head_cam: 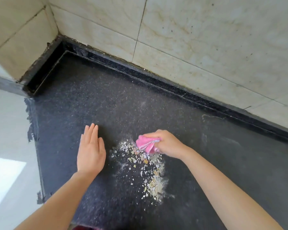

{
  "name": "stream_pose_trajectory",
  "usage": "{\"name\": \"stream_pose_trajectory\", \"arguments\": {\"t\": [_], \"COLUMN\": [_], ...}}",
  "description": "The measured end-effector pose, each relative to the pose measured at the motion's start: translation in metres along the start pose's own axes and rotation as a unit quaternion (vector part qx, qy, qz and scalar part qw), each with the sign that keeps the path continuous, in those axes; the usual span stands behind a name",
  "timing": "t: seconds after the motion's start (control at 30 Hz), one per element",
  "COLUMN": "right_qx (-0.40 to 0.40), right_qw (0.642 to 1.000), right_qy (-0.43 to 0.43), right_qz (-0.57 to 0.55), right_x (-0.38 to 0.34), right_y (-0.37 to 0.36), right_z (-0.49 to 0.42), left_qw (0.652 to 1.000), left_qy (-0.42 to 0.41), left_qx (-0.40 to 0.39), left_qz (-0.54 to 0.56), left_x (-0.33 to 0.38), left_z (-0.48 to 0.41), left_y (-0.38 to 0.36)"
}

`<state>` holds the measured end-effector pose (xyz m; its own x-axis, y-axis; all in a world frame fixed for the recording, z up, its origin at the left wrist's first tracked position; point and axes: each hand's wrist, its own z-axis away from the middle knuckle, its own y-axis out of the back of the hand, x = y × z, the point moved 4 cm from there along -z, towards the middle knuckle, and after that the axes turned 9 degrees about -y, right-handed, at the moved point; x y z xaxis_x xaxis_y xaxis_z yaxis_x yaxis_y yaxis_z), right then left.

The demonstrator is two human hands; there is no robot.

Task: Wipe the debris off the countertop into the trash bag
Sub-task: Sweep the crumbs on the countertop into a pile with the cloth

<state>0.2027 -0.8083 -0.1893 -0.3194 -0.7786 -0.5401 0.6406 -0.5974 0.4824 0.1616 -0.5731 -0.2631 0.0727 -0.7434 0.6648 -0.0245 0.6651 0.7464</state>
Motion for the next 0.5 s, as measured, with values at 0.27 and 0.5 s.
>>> {"name": "stream_pose_trajectory", "arguments": {"t": [0.27,0.5], "right_qx": [0.247,0.179], "right_qw": [0.963,0.982], "right_qy": [-0.087,-0.009], "right_qz": [-0.056,0.062], "right_x": [0.065,0.088], "right_y": [0.085,-0.003], "right_z": [-0.067,-0.048], "left_qw": [0.995,0.987], "left_qy": [0.036,0.098], "left_qx": [0.022,0.017], "left_qz": [-0.089,-0.129], "left_x": [-0.014,-0.002], "left_z": [0.094,0.138], "left_y": [-0.009,-0.026]}}
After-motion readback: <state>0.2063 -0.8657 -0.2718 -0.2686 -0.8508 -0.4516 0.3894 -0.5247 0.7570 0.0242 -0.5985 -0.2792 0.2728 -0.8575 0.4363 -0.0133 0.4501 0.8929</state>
